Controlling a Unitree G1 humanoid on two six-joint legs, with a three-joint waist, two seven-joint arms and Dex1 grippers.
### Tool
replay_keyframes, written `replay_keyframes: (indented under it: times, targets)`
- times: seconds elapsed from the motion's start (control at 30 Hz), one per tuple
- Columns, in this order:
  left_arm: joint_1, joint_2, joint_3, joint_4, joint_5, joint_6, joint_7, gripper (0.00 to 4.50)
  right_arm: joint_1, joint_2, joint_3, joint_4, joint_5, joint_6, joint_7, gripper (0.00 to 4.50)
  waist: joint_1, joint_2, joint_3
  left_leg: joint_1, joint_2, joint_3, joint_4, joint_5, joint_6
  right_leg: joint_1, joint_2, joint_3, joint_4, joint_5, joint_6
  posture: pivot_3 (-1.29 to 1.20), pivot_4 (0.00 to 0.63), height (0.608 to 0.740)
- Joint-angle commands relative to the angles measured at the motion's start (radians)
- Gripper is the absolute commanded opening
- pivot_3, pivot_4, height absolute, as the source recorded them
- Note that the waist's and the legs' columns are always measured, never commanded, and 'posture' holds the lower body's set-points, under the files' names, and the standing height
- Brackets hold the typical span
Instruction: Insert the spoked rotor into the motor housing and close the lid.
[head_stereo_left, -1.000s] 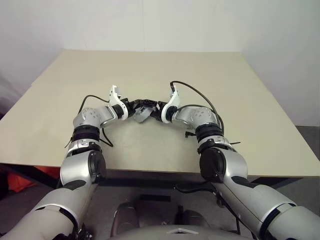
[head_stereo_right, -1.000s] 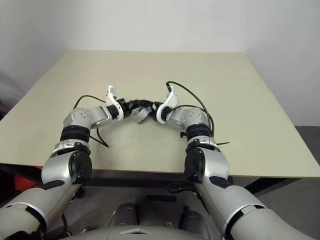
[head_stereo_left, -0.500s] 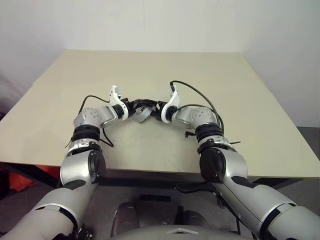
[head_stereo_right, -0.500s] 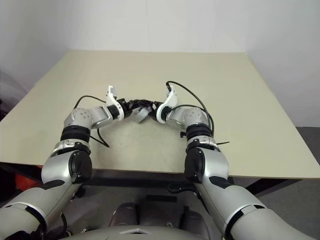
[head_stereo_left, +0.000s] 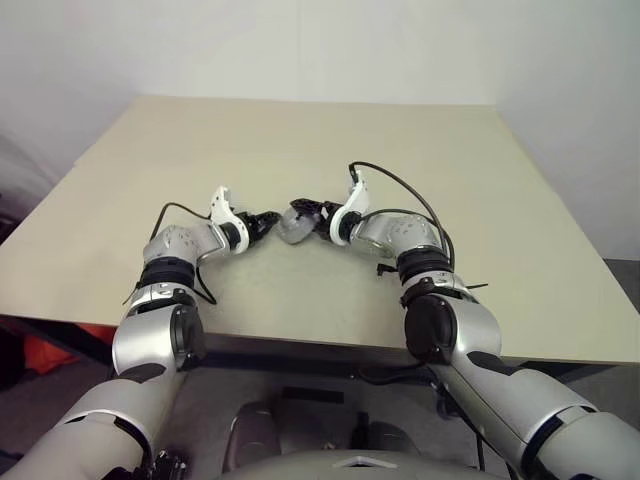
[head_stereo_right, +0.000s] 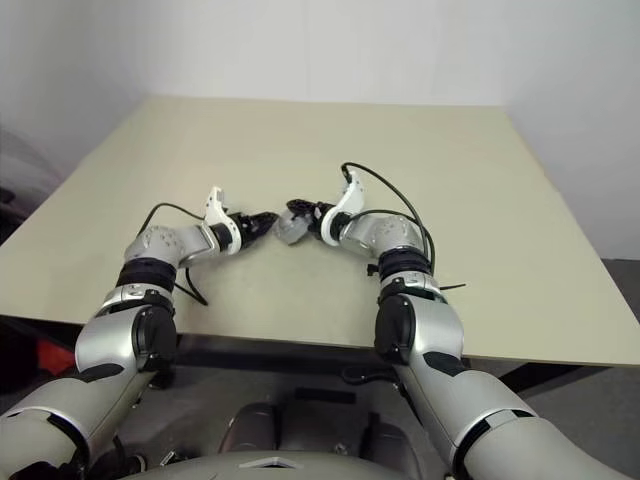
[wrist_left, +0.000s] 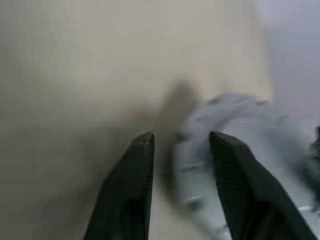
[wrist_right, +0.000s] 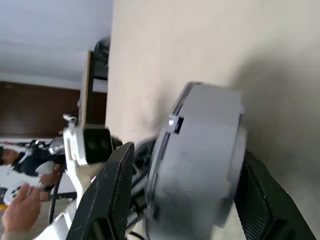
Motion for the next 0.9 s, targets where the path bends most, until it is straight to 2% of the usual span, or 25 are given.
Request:
replay_keyframes:
  times: [0.03, 0.37, 0.47, 0.53, 0.57, 0.77, 0.9]
  targets:
    - [-0.014, -0.013, -0.013, 0.009, 0.003, 0.017, -0.005, 1.71, -0.034, 0.01, 0.001, -0.022, 0.028, -0.019, 0.017, 3.23, 0.006, 0.0, 0.0, -0.001, 0.0, 0.0, 0.0, 0.0, 0.0, 0.0, 0.0, 0.0, 0.0, 0.0, 0.0, 0.0, 0.0, 0.74]
    - [-0.016, -0.011, -0.013, 0.004, 0.009, 0.014, -0.011, 1.71, -0.03, -0.002, 0.02, -0.005, 0.003, -0.035, 0.008, 3.23, 0.006, 0.0, 0.0, -0.001, 0.0, 0.0, 0.0, 0.0, 0.0, -0.001, 0.0, 0.0, 0.0, 0.0, 0.001, 0.0, 0.0, 0.74]
    - [-0.016, -0.01, -0.012, 0.004, 0.01, 0.013, -0.011, 1.73, -0.015, -0.014, 0.063, 0.008, -0.043, -0.042, 0.002, 2.64, 0.006, 0.0, 0.0, -0.001, 0.0, 0.0, 0.0, 0.0, 0.0, -0.001, 0.0, 0.0, 0.0, 0.0, 0.001, 0.0, 0.0, 0.74]
    - [-0.016, -0.01, -0.012, 0.005, 0.011, 0.012, -0.011, 1.73, -0.008, -0.019, 0.088, 0.014, -0.065, -0.041, 0.002, 2.06, 0.006, 0.0, 0.0, -0.001, 0.0, 0.0, 0.0, 0.0, 0.0, 0.0, 0.0, 0.0, 0.0, 0.0, 0.001, 0.0, 0.0, 0.74]
    - [-0.016, -0.01, -0.011, 0.006, 0.012, 0.011, -0.01, 1.73, -0.006, -0.021, 0.097, 0.015, -0.072, -0.041, -0.001, 1.99, 0.006, 0.0, 0.0, 0.0, 0.0, 0.0, 0.0, 0.0, 0.0, 0.0, 0.0, 0.0, 0.0, 0.0, 0.001, 0.0, 0.0, 0.74]
    - [-0.016, -0.01, -0.011, 0.01, 0.017, 0.004, -0.007, 1.73, -0.005, -0.032, 0.108, 0.025, -0.068, -0.049, -0.004, 1.99, 0.006, 0.0, 0.0, 0.004, 0.0, 0.0, 0.001, 0.0, 0.0, 0.005, -0.001, 0.0, 0.0, 0.0, 0.001, 0.0, 0.0, 0.74]
    - [-0.014, -0.009, -0.009, 0.003, 0.015, -0.015, -0.016, 1.73, -0.011, -0.045, 0.038, 0.059, -0.022, -0.074, -0.06, 1.99, 0.007, 0.0, 0.0, 0.004, -0.001, 0.0, 0.001, 0.0, 0.0, 0.005, -0.002, 0.0, 0.0, 0.001, 0.001, 0.0, 0.0, 0.74]
